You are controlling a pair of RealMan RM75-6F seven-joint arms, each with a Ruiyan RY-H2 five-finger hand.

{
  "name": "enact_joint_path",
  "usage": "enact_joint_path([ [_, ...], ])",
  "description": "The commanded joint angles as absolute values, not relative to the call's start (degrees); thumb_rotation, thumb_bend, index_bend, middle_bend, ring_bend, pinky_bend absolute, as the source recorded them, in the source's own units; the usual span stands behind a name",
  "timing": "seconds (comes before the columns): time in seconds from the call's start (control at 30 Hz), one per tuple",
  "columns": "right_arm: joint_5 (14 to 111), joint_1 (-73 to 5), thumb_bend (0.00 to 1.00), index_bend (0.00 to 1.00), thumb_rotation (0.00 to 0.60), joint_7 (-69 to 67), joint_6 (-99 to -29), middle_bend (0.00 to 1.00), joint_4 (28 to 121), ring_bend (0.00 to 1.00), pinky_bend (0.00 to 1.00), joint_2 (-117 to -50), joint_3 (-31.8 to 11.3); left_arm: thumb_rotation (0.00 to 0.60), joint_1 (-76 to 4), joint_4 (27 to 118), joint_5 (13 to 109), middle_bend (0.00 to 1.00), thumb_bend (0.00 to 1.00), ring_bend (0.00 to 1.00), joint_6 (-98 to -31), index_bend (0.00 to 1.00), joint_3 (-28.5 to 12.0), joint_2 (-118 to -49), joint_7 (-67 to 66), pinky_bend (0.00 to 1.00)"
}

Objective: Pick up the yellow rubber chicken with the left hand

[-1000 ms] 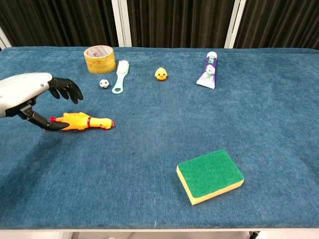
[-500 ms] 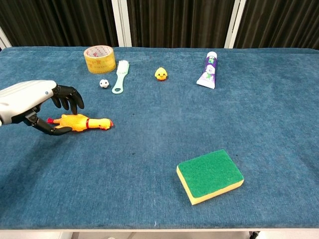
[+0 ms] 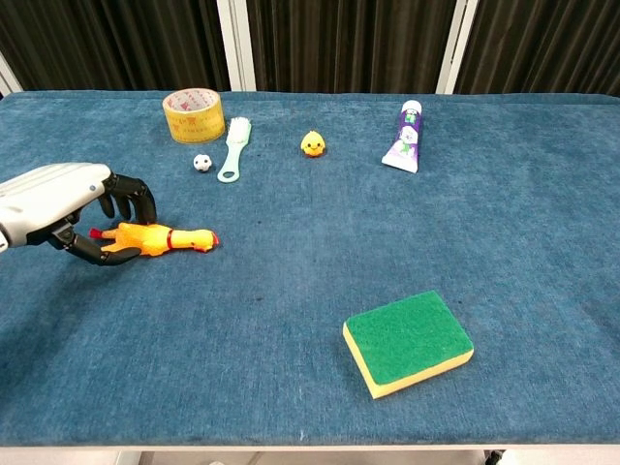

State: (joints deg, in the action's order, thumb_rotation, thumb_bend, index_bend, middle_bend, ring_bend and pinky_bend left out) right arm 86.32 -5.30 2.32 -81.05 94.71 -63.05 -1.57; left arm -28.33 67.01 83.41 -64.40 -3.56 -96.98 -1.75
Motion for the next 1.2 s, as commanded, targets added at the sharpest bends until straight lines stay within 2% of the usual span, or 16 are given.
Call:
enact_joint_path([
  [0.03, 86.30, -5.31, 0.21, 0.08, 0.600, 2.23, -81.03, 0.13, 94.71, 0.16, 0.22, -63.03, -1.57, 0.600, -28.40, 66.62, 83.99, 0.63, 0.36, 0.56, -65.05, 0.62, -3.42, -97.00, -2.26, 0.59],
  [0.2, 86.46, -5.30, 0.21, 0.08, 0.600, 2.27, -81.10, 0.13, 94.71, 0.16, 0.22, -63.04, -1.51, 0.600, -28.42, 67.65, 82.67, 0.69, 0.43, 0.62, -64.47, 0.68, -3.99, -95.93, -3.32, 0.66],
  [0.37, 86.49, -5.29, 0.21, 0.08, 0.600, 2.10, -81.13, 0.13, 94.67, 0.16, 0.22, -63.00, -1.51, 0.600, -28.54, 70.79, 83.51, 0.69, 0.44, 0.63, -66.82, 0.68, -5.10, -92.93, -4.23, 0.66],
  [0.7, 86.56, -5.17, 0.21, 0.08, 0.600, 1.99, -81.31, 0.13, 94.70, 0.16, 0.22, -62.93, -1.44, 0.600, -28.83, 89.76, 86.17, 0.69, 0.44, 0.63, -72.95, 0.68, -9.67, -77.82, -8.72, 0.66],
  [0.97, 86.73, -5.11, 0.21, 0.08, 0.600, 2.01, -81.41, 0.13, 94.72, 0.16, 0.22, -62.95, -1.36, 0.600, -26.29, 98.39, 90.11, 0.69, 0.43, 0.63, -80.85, 0.68, -11.76, -70.40, -0.89, 0.66],
  [1.2, 86.75, -5.16, 0.21, 0.08, 0.600, 2.01, -81.33, 0.13, 94.72, 0.16, 0.22, -62.98, -1.37, 0.600, -25.06, 102.09, 89.83, 0.69, 0.47, 0.63, -83.78, 0.68, -13.35, -66.80, 3.96, 0.67],
])
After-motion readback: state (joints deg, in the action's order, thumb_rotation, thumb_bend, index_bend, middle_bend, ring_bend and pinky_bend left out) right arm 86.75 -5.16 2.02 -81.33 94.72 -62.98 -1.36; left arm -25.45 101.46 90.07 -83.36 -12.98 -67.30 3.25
